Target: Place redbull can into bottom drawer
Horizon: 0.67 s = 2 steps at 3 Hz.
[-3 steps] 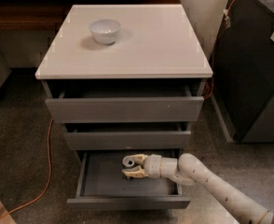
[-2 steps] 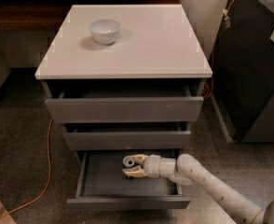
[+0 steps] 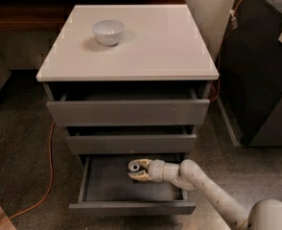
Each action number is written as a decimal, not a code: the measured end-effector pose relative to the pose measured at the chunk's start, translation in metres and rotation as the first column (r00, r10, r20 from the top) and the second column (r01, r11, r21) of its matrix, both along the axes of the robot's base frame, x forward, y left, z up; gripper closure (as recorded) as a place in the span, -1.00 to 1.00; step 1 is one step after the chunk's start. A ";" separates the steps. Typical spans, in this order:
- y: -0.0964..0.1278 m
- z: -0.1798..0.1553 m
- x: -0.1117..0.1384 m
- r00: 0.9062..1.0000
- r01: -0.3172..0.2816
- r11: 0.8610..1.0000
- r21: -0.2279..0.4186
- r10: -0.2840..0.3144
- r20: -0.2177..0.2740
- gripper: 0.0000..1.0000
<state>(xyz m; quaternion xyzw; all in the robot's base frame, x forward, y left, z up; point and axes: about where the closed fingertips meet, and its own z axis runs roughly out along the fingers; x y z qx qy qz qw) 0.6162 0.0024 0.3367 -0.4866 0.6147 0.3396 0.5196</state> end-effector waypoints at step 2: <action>0.003 -0.072 0.019 0.999 -0.001 1.000 0.027 0.000 0.034 1.00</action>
Offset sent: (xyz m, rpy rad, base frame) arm 0.0294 0.0002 -0.1027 0.0409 -0.0407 -0.0059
